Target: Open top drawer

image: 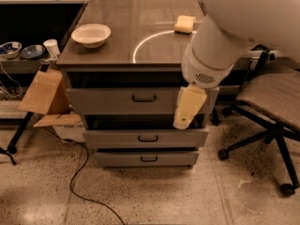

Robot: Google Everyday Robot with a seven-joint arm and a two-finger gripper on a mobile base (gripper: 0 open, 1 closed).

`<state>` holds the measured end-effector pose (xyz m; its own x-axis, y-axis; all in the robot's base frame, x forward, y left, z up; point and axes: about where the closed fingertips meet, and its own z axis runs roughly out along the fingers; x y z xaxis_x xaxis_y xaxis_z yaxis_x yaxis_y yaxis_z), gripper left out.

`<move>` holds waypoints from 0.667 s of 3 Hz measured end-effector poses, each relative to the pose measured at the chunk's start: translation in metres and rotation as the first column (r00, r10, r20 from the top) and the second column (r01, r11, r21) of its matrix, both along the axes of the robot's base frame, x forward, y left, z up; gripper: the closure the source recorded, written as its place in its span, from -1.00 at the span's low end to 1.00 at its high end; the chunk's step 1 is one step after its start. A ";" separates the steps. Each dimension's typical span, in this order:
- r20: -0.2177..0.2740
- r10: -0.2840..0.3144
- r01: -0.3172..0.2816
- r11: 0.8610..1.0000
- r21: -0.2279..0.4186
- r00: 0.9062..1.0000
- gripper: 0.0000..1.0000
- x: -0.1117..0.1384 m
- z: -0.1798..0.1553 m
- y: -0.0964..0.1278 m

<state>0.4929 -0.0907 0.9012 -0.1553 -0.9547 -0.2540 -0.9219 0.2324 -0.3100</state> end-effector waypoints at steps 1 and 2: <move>0.009 0.033 -0.033 0.999 0.019 0.999 -1.00 0.027 -0.026 0.067; -0.017 0.080 -0.080 0.996 0.033 0.997 -1.00 0.053 -0.057 0.133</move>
Offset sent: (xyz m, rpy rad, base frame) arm 0.0857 0.2152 -0.0978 0.0503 0.0605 0.1423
